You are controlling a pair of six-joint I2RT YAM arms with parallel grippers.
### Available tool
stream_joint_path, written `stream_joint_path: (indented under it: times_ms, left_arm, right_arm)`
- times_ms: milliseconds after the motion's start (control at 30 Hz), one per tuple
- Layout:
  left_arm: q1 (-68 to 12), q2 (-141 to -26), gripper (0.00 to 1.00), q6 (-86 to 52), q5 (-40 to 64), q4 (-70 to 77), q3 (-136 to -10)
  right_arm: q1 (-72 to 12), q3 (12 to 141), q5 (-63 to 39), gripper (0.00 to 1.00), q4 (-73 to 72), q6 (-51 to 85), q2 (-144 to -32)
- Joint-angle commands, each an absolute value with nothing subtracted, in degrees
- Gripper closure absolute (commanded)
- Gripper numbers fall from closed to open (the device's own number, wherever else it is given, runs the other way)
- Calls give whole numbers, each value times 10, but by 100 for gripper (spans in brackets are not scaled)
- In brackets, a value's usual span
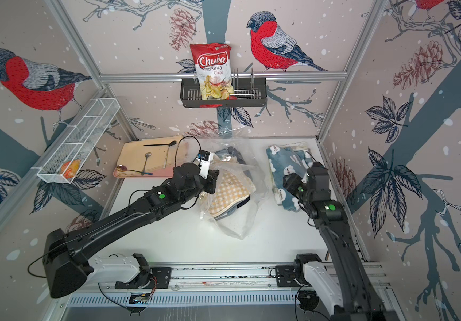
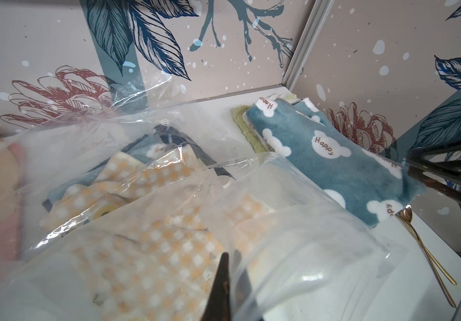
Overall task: Take the blanket out of the vacuum bag
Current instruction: Place the blanket at the corner of the board.
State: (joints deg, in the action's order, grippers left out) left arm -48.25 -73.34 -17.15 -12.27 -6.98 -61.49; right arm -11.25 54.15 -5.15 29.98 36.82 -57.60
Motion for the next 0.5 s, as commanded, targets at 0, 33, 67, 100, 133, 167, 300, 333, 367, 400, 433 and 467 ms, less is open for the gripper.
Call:
stream_joint_path:
  times_ms: [0,33,67,100,133,167,300,333,367,400,433,467]
  left_arm:
    - [-479,-723,100,-178,-172,-55,-610]
    - [-478,-720,100,-179,-173,-53,-608]
    - [-477,-719,100,-179,-173,-51,-607]
    - [-477,-718,100,-179,-172,-51,-608]
    - [-476,-718,100,-178,-171,-51,-608]
    - [-476,-718,100,-178,-171,-51,-607]
    - [-473,-722,100,-178,-159,-47,-607]
    - [-472,-724,100,-179,-154,-48,-607]
    - [-471,-724,100,-180,-152,-47,-608]
    - [-470,-724,100,-180,-152,-47,-607]
    - [-469,-725,100,-179,-151,-47,-607]
    - [-468,-725,100,-181,-151,-47,-607]
  right_arm:
    - [-158,630,79,42,293,295,-708]
    - [-158,668,93,43,301,282,-768]
    - [-159,700,113,43,300,265,-809]
    - [-160,723,134,41,296,252,-844]
    - [-158,753,144,37,296,238,-884]
    - [-155,786,149,34,301,224,-926]
    - [-166,917,186,28,344,182,-1066]
    - [-170,945,201,26,347,169,-1095]
    - [-175,968,222,25,349,159,-1122]
    - [-177,985,243,24,354,153,-1145]
    - [-179,1011,266,24,363,150,-1173]
    - [-179,1031,275,24,377,147,-1196]
